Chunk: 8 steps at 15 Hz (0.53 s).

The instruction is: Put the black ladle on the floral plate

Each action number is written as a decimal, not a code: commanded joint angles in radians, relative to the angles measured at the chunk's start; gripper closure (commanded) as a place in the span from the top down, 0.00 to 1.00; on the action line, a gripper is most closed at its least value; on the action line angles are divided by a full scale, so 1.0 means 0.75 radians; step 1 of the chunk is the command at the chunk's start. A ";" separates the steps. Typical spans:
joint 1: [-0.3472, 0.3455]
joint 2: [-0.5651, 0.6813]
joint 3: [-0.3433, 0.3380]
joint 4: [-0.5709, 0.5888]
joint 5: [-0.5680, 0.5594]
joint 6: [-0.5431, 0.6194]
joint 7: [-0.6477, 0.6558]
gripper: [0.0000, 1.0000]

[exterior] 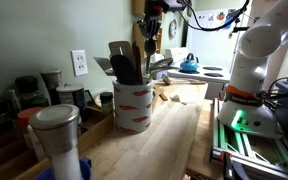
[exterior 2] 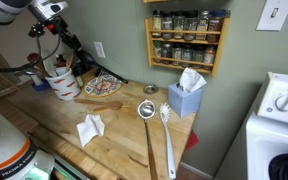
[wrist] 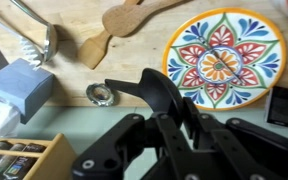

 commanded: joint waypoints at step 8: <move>0.029 0.261 0.057 0.028 -0.385 -0.022 0.401 0.09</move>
